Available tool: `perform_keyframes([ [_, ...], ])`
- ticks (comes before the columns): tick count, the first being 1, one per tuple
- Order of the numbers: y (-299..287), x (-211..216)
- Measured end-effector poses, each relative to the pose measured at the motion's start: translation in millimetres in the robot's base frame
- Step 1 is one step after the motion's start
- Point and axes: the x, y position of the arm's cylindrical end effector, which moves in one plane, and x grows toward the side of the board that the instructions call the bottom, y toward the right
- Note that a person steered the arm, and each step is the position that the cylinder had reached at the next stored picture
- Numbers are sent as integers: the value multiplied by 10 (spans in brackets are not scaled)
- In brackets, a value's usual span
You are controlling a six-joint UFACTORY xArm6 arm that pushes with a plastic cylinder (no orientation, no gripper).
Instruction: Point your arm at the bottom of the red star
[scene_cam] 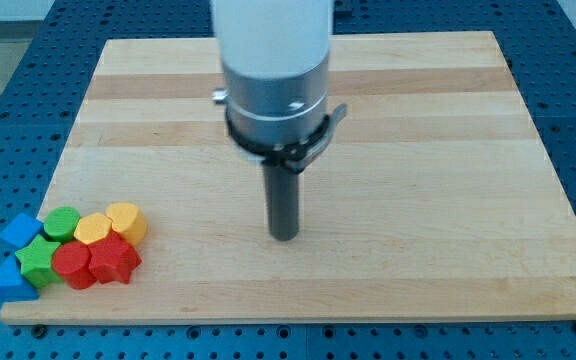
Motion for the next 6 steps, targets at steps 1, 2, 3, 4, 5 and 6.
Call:
perform_keyframes([
  [1,-302,302],
  [2,-583,488],
  [3,-803,755],
  [4,-966,759],
  [5,-1237,753],
  [6,-1362,758],
])
